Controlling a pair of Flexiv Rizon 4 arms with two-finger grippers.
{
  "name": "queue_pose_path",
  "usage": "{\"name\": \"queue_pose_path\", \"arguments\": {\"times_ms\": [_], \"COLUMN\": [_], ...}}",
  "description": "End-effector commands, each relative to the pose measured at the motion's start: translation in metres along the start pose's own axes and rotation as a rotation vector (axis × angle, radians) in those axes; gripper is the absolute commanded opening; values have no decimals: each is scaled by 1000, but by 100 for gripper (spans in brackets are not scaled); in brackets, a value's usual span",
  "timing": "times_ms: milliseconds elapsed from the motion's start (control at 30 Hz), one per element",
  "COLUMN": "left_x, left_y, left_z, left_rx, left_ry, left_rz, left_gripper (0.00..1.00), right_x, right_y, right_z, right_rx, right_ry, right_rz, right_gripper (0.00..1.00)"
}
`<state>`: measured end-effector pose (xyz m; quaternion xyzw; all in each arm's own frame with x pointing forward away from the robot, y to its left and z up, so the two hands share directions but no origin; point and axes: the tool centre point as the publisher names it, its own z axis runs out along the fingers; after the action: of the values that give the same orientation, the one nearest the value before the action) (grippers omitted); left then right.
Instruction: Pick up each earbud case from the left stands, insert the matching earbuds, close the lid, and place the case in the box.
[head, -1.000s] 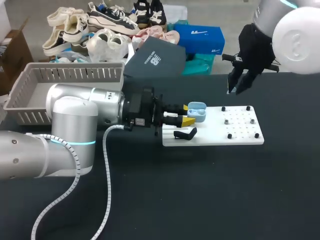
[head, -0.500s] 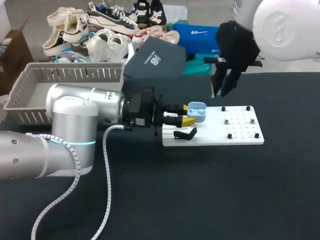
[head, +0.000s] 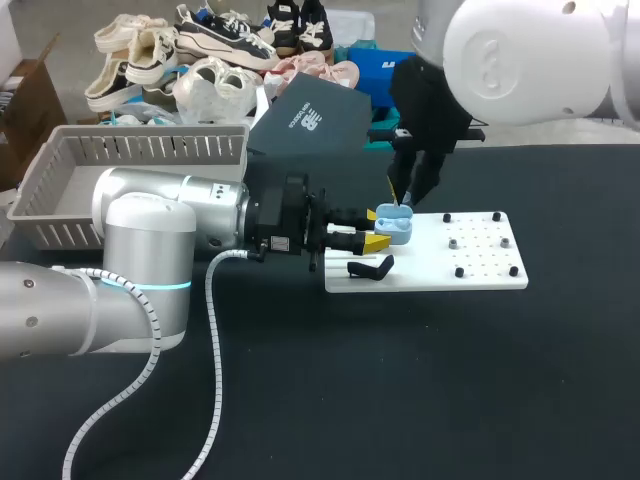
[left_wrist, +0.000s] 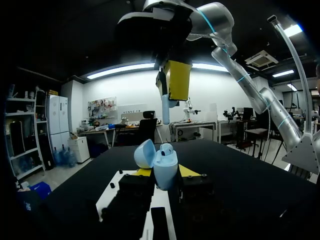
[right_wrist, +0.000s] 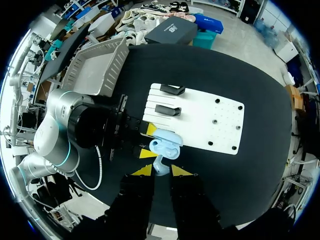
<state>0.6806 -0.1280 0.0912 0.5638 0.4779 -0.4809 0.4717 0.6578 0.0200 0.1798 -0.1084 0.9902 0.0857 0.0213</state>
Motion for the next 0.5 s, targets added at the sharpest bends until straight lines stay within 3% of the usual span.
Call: {"name": "queue_pose_path", "arguments": {"times_ms": [33, 500], "left_x": [1, 1], "left_y": [0, 0], "left_z": [0, 0], "left_rx": [-2, -2], "left_ry": [-1, -1], "left_rz": [1, 1], "left_gripper": [0, 0], "right_x": [-1, 1], "right_y": [4, 9], "right_z": [5, 15], "right_rx": [17, 41], "right_ry": [2, -2], "right_rz": [4, -14], "right_gripper": [0, 0]}}
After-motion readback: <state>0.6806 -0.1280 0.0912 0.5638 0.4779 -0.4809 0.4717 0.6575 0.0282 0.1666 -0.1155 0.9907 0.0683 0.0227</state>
